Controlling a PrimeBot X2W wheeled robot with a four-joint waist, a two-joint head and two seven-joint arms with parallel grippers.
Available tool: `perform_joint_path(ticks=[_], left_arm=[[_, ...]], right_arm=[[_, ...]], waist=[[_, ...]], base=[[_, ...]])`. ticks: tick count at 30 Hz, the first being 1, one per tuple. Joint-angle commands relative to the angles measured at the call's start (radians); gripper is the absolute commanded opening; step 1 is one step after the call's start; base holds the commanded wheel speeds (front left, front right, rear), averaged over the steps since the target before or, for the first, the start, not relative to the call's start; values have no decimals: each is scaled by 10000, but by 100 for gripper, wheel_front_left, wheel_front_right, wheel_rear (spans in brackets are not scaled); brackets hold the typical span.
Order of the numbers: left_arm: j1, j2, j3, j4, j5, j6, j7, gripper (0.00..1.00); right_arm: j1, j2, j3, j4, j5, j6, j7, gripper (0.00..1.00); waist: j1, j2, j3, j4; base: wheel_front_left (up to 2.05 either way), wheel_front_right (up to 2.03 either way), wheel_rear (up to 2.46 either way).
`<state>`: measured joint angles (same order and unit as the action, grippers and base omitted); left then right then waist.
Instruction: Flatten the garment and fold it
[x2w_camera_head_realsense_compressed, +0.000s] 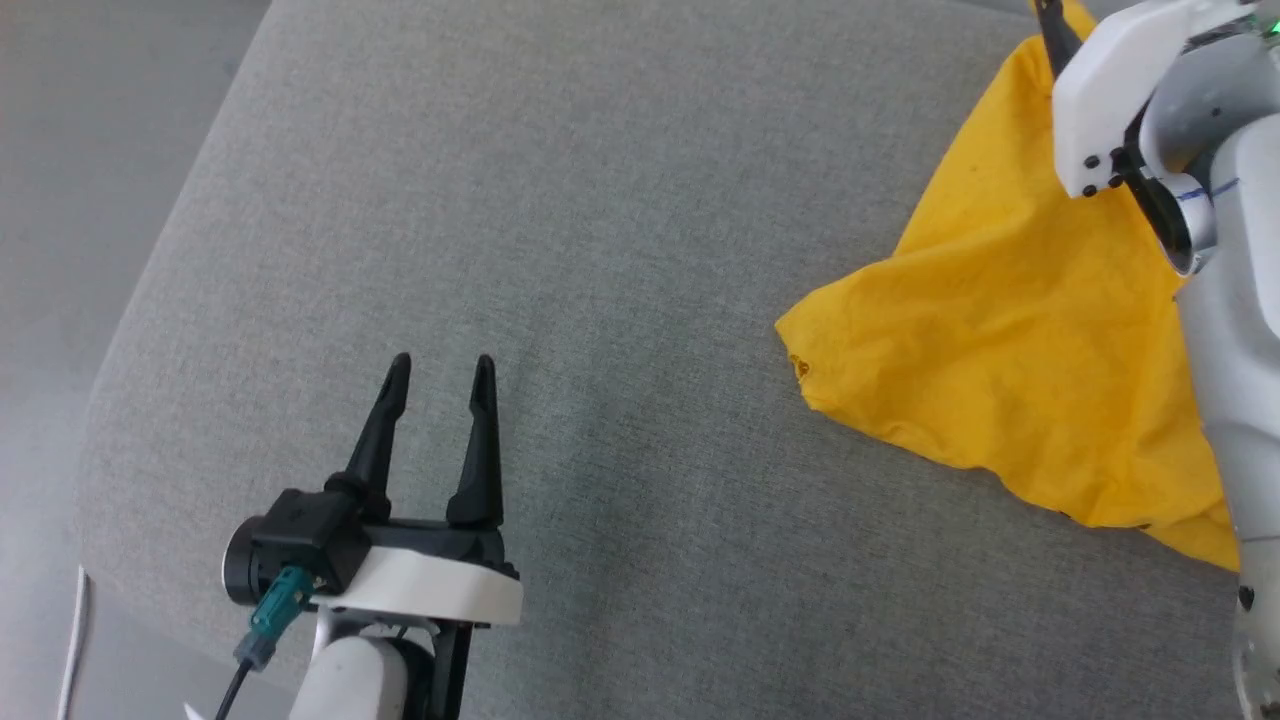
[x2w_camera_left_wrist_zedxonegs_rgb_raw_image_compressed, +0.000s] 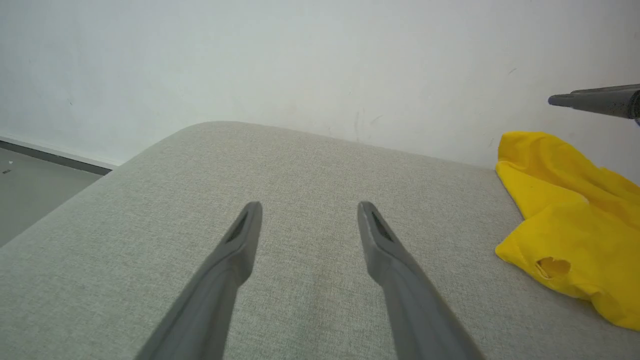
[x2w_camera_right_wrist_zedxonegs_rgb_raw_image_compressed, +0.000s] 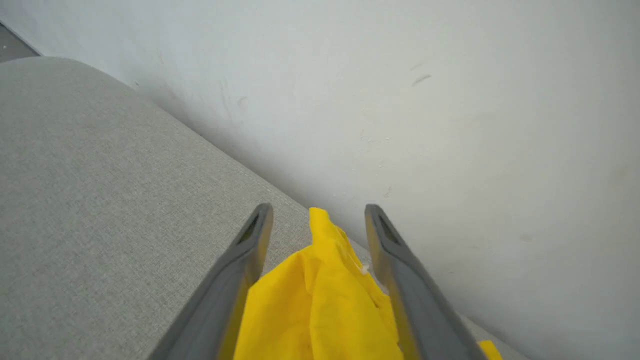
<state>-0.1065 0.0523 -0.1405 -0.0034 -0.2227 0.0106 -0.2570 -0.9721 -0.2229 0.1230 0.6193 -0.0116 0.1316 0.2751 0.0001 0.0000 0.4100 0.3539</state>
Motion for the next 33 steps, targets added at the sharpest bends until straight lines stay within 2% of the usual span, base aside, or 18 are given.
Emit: perform_joint_path(ticks=[1, 5, 9, 15, 18, 21, 25, 30, 33], left_arm=[[101, -20, 56, 16, 98, 29, -47, 100], [494, -20, 297, -52, 334, -17, -47, 100], [892, 10, 598, -149, 516, -70, -47, 100], [1382, 20, 937, -354, 647, -89, -47, 100], [1615, 15, 1038, -473, 661, -101, -47, 100], [1852, 10, 1210, -610, 651, -39, -47, 100], [2065, 15, 1335, -754, 740, -23, -47, 100], [1501, 195, 1021, -684, 1031, -327, -33, 100], [612, 399, 625, -504, 1126, -681, 510, 100]], right_arm=[[120, -6, -99, -132, 105, -9, -123, 100], [1205, 74, -748, -1197, 503, -9, -668, 100], [3057, 303, -1539, -3137, 556, -9, -915, 100], [6850, 1363, -3542, -6882, 66, -9, -1111, 100], [8629, 1696, -4596, -8188, 40, -9, -1325, 100], [9912, 1719, -5224, -8463, 1198, -9, -1631, 100], [10706, 1723, -5412, -8163, 2239, -9, -2215, 100], [10628, 1725, -5309, -8079, 2313, -9, -2604, 100], [10342, 1725, -5279, -8243, 2207, -9, -2570, 100]], waist=[[-1, 0, -570, -493], [-1, 0, -1197, -967], [-1, 0, -1682, -1461], [-1, 0, -2010, -2050], [-1, 0, -2007, -2256], [-1, 0, -1984, -2517], [-1, 0, -1933, -2843], [-1, 0, -1829, -2945], [-1, 0, -1639, -2914]], base=[[0, 0, 0], [0, 0, 0], [0, 0, 0], [0, 0, 0], [0, 0, 0], [0, 0, 0], [0, 0, 0], [0, 0, 0], [0, 0, 0]])
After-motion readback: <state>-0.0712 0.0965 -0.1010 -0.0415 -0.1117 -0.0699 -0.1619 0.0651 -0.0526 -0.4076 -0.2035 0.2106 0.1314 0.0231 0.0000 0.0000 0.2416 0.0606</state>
